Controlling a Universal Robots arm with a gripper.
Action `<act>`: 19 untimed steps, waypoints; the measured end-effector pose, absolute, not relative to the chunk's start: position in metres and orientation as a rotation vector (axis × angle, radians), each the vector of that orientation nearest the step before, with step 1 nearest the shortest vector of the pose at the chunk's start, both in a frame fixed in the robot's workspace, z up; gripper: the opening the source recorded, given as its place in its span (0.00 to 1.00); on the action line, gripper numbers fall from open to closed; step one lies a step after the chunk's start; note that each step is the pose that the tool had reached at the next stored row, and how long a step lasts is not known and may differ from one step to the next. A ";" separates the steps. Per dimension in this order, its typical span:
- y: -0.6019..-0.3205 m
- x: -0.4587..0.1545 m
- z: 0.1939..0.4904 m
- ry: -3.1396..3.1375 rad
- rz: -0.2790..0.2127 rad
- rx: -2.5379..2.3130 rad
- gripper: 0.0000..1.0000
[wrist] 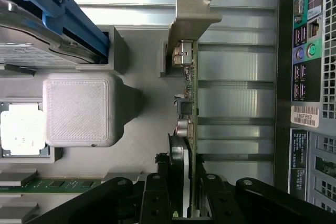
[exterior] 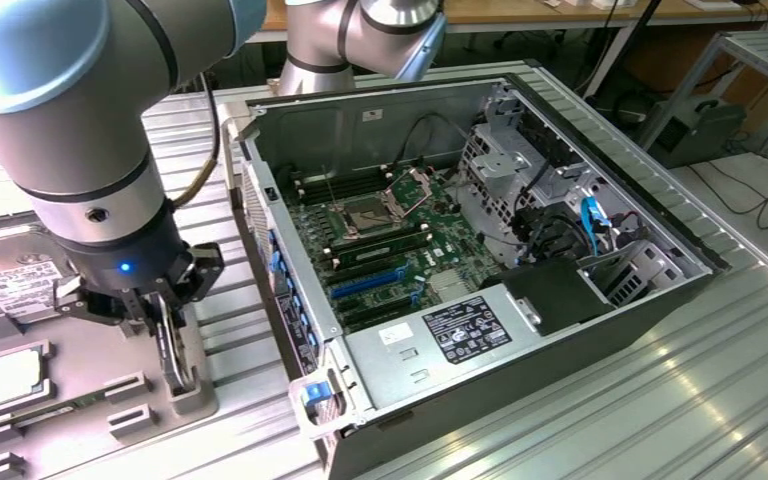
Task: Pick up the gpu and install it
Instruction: 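Pick up the gpu and move the gpu toward the slot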
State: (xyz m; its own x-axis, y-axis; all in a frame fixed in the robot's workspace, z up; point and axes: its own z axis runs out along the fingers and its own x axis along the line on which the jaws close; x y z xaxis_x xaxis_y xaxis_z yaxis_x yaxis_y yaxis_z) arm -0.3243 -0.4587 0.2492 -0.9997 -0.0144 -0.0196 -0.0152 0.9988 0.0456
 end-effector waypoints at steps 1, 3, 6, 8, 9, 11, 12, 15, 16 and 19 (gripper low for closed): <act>-0.459 -0.324 0.252 3.121 0.072 -0.023 0.28; -0.459 -0.324 0.257 3.121 0.072 -0.023 0.28; -0.459 -0.324 0.264 3.121 0.072 -0.023 0.28; -0.459 -0.324 0.268 3.121 0.072 -0.023 0.28; -0.459 -0.324 0.270 3.121 0.072 -0.023 0.28; -0.459 -0.324 0.274 3.121 0.072 -0.023 0.28; -0.459 -0.324 0.274 3.121 0.072 -0.023 0.28; -0.459 -0.324 0.274 3.121 0.072 -0.023 0.28; -0.459 -0.324 0.274 3.121 0.072 -0.023 0.28; -0.459 -0.324 0.275 3.121 0.073 -0.023 0.28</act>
